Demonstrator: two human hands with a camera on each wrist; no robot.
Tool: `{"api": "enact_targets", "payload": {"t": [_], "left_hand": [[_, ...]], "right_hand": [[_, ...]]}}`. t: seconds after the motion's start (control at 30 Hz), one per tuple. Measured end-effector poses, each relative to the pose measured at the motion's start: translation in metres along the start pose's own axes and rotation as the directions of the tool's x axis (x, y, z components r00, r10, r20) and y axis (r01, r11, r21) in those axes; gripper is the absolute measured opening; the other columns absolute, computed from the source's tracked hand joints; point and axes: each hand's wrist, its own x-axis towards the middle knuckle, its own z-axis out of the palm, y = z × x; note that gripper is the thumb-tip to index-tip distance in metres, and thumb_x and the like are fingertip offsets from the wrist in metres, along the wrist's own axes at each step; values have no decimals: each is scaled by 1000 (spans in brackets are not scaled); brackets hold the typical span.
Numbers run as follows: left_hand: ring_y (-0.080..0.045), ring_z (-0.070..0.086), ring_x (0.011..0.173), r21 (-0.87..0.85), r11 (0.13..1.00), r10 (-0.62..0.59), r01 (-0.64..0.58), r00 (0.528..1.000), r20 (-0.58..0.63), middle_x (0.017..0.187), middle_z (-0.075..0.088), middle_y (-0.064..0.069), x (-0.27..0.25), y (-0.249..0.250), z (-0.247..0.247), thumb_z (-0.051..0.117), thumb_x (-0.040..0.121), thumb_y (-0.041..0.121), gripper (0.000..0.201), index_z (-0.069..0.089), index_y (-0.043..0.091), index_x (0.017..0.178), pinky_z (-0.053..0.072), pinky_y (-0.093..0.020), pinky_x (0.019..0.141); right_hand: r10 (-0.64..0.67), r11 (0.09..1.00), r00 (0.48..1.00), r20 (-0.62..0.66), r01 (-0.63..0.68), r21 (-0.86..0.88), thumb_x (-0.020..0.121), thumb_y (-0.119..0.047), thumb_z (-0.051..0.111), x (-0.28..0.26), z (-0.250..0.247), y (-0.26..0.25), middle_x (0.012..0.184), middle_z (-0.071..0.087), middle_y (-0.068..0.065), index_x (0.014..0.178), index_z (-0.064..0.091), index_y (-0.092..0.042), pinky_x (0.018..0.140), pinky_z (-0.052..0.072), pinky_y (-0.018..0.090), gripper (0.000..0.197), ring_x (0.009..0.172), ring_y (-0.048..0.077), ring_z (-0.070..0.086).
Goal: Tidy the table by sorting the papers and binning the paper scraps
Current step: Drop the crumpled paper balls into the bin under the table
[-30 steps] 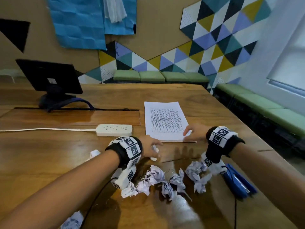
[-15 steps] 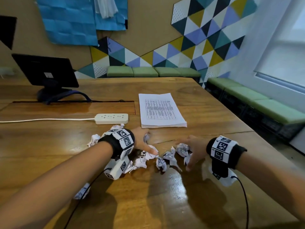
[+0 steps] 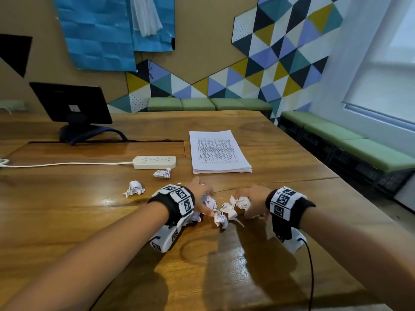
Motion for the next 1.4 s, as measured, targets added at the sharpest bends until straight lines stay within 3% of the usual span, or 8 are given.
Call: {"api": "enact_targets", "payload": {"t": [0.1,0.3,0.47,0.6,0.77,1.0,1.23,1.4], "left_hand": [[-27,47,119,-20,1000,10,-11,999,-53,137,30,-8,-2,4,3,73,74,44,66,44,28,131,46,-38,93],[-21,53,105,-34,999,24,-28,993,-112,131,34,-8,-2,6,7,75,77,25,51,54,13,122,49,-28,88],[-23,52,110,-24,1000,1,-6,981,-192,128,42,-9,-2,7,-8,71,80,25,46,57,9,120,47,-30,97],[-21,53,108,-13,1000,16,-20,965,-263,123,49,-8,-6,5,-17,68,83,24,39,57,10,118,47,-29,94],[-23,53,110,8,999,34,-33,953,-301,123,49,-9,-19,2,-20,64,86,25,40,56,10,121,47,-32,96],[-20,57,100,8,996,88,-89,955,-285,117,55,-10,-42,0,-19,65,85,22,37,59,5,117,51,-29,88],[-19,50,95,64,976,218,-209,953,-210,114,56,-10,-55,13,-17,64,84,17,37,58,17,120,43,-29,85],[-14,49,91,47,977,213,-208,944,-252,114,50,-7,-50,19,-15,63,83,19,38,58,19,121,43,-26,79]], "right_hand": [[-13,1000,999,-42,13,5,81,-22,67,0,1,-4,130,50,8,132,46,-22,35,43,10,55,81,17,59],[6,996,995,-99,2,85,83,-23,66,-2,-1,-10,126,57,9,134,49,-18,83,55,35,54,105,24,61],[5,984,986,-165,25,179,78,-24,72,-4,-13,-4,89,61,1,132,51,-20,57,57,26,58,65,14,63],[-41,967,960,-277,107,230,77,-21,73,-8,-21,-4,114,55,3,125,57,-22,69,61,39,50,89,20,61],[-167,974,970,-179,191,122,72,-20,78,-8,-10,-27,116,60,2,121,62,-26,53,53,22,51,87,17,61],[-163,959,981,-102,133,-251,65,-19,79,2,5,-49,117,66,0,120,62,-28,79,54,29,58,103,22,62],[-61,989,982,-180,34,-147,71,-19,75,-3,7,-39,123,60,4,132,50,-25,71,49,28,66,107,24,60],[-26,999,968,-248,35,35,71,-15,76,-18,-2,-17,113,65,8,115,63,-15,70,58,31,45,91,23,65]]}}
